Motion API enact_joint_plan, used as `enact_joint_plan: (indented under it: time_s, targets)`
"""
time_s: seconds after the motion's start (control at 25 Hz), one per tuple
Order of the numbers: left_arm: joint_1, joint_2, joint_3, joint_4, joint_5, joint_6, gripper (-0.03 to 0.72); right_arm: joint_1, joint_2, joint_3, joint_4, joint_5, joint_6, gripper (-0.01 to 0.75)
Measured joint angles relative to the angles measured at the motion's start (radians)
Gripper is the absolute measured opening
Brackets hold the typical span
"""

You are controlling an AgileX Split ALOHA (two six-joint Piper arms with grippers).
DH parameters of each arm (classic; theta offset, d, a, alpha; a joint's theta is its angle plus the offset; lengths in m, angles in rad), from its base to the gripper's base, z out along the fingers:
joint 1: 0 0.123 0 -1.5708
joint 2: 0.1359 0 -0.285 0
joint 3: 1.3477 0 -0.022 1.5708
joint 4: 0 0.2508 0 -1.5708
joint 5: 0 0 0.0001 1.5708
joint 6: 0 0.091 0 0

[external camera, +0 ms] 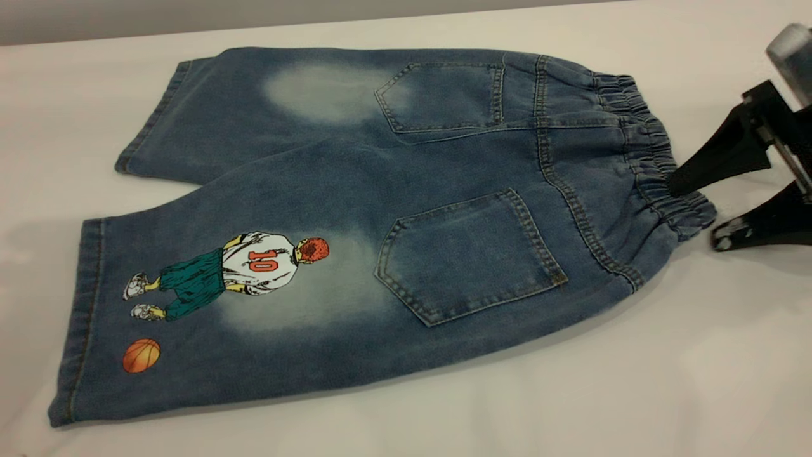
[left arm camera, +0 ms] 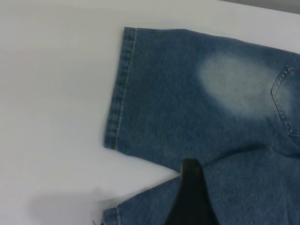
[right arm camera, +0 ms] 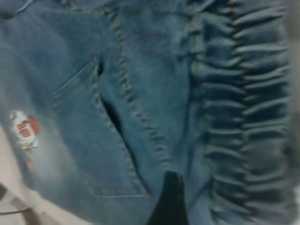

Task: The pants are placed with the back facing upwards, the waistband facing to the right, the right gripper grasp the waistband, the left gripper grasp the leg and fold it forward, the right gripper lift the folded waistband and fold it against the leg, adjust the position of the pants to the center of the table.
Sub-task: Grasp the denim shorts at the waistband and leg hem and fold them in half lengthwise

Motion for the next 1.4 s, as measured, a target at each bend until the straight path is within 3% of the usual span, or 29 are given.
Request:
enact_joint_plan:
  time_s: [0.28, 0.4, 0.88, 1.4]
  targets:
    - [0.0, 0.0, 0.0, 0.001, 0.0, 0.0, 0.498, 0.0, 0.017, 0.0, 0.088, 0.022, -0.078, 0.556]
    - [0.0, 0.0, 0.0, 0.001, 0.0, 0.0, 0.498, 0.0, 0.017, 0.0, 0.102, 0.02, -0.087, 0.513]
    - [0.0, 0.0, 0.0, 0.001, 0.048, 0.0, 0.498, 0.011, 0.017, 0.0, 0.066, 0.06, -0.088, 0.041]
    - [-0.003, 0.031, 0.003, 0.001, 0.279, -0.005, 0.498, 0.011, -0.001, -0.01, 0.069, 0.082, -0.066, 0.024]
